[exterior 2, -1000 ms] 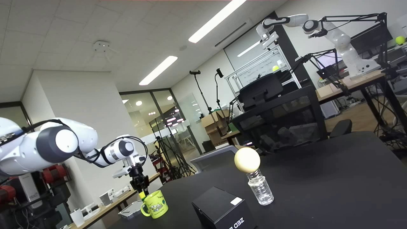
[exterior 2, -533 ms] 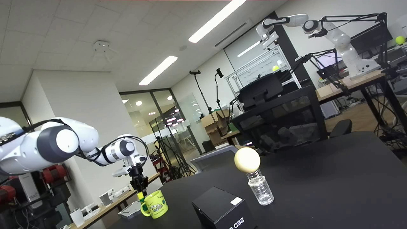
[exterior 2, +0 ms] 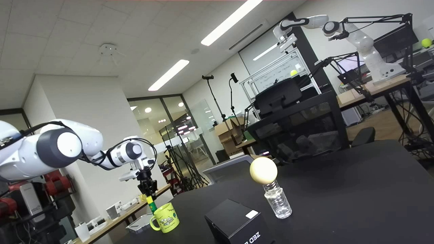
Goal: Remove the glue from the mug, put the glue in the mug, remove the glue from the mug and put it on top of the black box
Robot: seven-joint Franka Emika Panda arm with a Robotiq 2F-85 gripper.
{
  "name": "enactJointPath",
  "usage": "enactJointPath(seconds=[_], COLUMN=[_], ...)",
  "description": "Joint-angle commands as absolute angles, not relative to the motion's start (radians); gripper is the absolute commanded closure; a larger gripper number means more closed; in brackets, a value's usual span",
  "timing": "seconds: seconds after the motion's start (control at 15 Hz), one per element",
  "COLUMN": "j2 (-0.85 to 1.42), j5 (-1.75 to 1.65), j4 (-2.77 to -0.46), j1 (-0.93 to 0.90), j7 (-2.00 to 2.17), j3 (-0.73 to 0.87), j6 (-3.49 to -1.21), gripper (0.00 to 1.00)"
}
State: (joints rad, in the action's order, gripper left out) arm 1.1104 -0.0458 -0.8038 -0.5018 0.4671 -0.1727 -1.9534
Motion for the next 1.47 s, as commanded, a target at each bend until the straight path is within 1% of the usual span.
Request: enactJointPath(seconds=[0.0, 0.2, 0.33, 0.87, 1.2, 1.4], j2=[1.008, 0.946, 0.893, 0.709, 0.576, 0.473], j5=[-0.055, -0.056, -0.053, -0.041, -0.014, 0.015], j4=[-0.883, -0.94, -1.02, -1.394, -1.627, -1.763], j1=[-0.493, -0.493, -0.485, -0.429, -0.377, -0.386], j7=[0.445, 0.422, 0.417, 0.436, 0.401, 0.374], j3=[-0.174, -0.174, -0.174, -0.167, -0.194, -0.185], j6=[-1.963, -1.981, -2.031, -2.273, -2.439, -2.46], gripper=[0.92, 0.92, 0.92, 0.92, 0.92, 0.92])
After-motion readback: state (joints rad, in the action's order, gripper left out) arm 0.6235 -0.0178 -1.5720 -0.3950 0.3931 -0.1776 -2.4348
